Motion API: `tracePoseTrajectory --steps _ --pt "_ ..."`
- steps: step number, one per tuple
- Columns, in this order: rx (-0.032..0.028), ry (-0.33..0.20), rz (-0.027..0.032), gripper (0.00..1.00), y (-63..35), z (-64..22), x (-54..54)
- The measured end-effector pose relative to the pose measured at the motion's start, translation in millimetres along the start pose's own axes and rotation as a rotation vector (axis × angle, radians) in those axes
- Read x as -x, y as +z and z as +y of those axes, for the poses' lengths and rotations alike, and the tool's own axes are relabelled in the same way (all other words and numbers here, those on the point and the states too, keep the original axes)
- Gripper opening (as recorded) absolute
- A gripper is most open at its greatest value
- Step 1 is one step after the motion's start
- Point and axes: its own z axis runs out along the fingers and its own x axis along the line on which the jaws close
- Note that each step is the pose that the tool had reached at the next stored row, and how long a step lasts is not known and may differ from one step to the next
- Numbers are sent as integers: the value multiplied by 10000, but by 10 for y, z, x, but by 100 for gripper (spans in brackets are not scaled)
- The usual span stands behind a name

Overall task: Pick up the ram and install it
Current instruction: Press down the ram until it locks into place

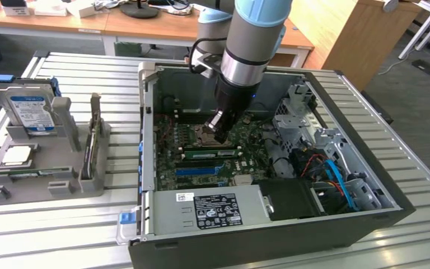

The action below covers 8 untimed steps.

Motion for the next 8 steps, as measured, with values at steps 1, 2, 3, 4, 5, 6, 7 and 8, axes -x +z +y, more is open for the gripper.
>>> tracePoseTrajectory --steps 1,2,3,4,5,6,7,8 --pt "-4 192 -7 11 0 0 0" --pt "-8 367 -14 11 0 0 0" --pt "-12 544 -20 11 1 0 0" --pt "-16 720 -26 11 1 0 0" --pt "-19 898 -32 11 1 0 0" --pt "-23 1073 -39 11 1 0 0" --pt "-27 1249 -44 11 1 0 0" --pt "-31 1442 -51 11 1 0 0"
